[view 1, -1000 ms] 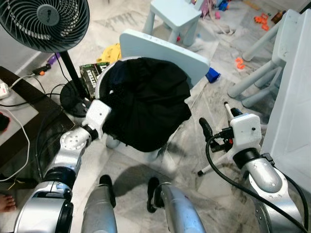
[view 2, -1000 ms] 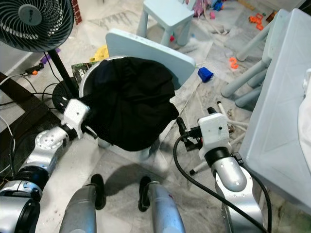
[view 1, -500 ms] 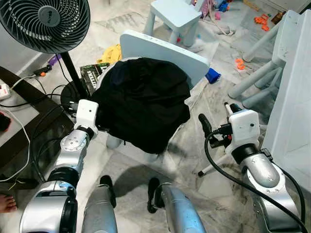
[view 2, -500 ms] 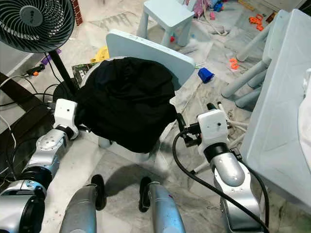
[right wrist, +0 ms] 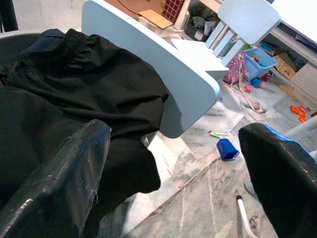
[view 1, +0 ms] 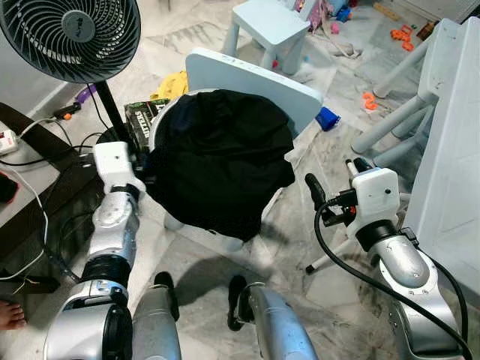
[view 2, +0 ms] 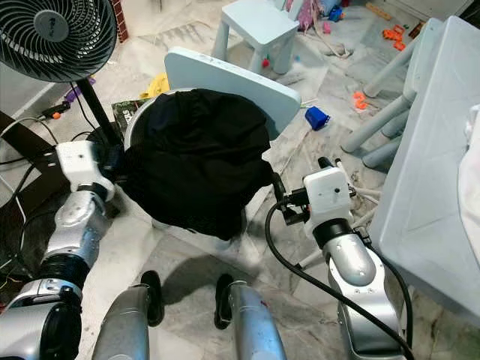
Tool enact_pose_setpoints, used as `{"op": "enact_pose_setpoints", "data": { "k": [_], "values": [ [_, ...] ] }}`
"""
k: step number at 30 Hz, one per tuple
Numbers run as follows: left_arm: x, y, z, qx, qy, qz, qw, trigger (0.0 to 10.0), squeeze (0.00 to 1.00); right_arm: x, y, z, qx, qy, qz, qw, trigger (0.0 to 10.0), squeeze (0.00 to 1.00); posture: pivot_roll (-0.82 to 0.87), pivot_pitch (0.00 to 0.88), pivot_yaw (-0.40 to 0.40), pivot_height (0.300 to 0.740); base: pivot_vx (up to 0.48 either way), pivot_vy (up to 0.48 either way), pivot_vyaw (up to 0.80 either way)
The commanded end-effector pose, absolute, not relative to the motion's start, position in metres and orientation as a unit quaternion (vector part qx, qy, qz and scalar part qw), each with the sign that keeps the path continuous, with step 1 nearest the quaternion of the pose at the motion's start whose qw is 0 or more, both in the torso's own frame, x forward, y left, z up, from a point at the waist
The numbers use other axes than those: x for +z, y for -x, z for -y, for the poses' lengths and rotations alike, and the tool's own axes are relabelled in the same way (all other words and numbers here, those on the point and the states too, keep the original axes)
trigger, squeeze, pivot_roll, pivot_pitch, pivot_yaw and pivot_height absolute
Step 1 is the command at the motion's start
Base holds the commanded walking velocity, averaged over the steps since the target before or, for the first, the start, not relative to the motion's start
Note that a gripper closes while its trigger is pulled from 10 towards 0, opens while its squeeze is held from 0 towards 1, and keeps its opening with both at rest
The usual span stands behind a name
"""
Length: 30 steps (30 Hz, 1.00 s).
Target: Hang hanger
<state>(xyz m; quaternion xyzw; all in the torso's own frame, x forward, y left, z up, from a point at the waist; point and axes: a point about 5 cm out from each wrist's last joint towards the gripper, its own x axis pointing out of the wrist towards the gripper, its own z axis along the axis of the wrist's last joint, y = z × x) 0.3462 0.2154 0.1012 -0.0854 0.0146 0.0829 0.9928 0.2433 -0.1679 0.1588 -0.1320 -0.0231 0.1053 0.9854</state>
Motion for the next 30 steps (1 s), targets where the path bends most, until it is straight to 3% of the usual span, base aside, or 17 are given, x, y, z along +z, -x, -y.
{"op": "enact_pose_setpoints", "data": {
  "k": [1,8,13,14,15,16,22,30],
  "values": [
    [0.093,-0.342,-0.218,0.097,0.104,-0.033,0.989,10.0,1.00,0.154,-0.242,0.171,0.102,0.134,0.014,0.986,10.0,0.00,-0.08,0.242,-0.137,0.740,0.000,0.000,0.00],
    [0.094,-0.341,-0.216,0.130,0.177,-0.027,0.975,10.0,1.00,0.154,-0.244,0.171,0.104,0.135,0.016,0.985,10.0,0.00,-0.08,0.233,-0.140,0.740,0.000,0.000,0.00],
    [0.094,-0.344,-0.200,0.102,0.239,-0.033,0.965,10.0,1.00,0.156,-0.246,0.169,0.106,0.135,0.020,0.985,10.0,0.00,-0.08,0.228,-0.141,0.740,0.000,0.000,0.00],
    [0.095,-0.346,-0.195,0.089,0.250,-0.034,0.964,10.0,0.78,0.156,-0.246,0.169,0.107,0.135,0.020,0.985,10.0,0.00,-0.08,0.229,-0.140,0.740,0.000,0.000,0.00],
    [0.095,-0.347,-0.192,0.081,0.256,-0.034,0.963,10.0,0.78,0.156,-0.246,0.169,0.107,0.135,0.021,0.985,10.0,0.00,-0.08,0.230,-0.140,0.740,0.000,0.000,0.00],
    [0.095,-0.349,-0.187,0.069,0.263,-0.041,0.961,10.0,0.00,0.156,-0.246,0.169,0.107,0.135,0.021,0.985,10.0,0.00,-0.08,0.232,-0.139,0.740,0.000,0.000,0.00],
    [0.094,-0.355,-0.164,0.048,0.305,-0.064,0.949,10.0,0.00,0.154,-0.244,0.167,0.110,0.138,0.020,0.984,10.0,0.00,-0.09,0.234,-0.138,0.740,0.000,0.000,0.00],
    [0.088,-0.356,-0.159,0.065,0.355,-0.082,0.929,10.0,0.00,0.155,-0.243,0.168,0.110,0.141,0.021,0.984,10.0,0.00,-0.10,0.238,-0.140,0.740,0.000,0.000,0.00]
  ]
}}
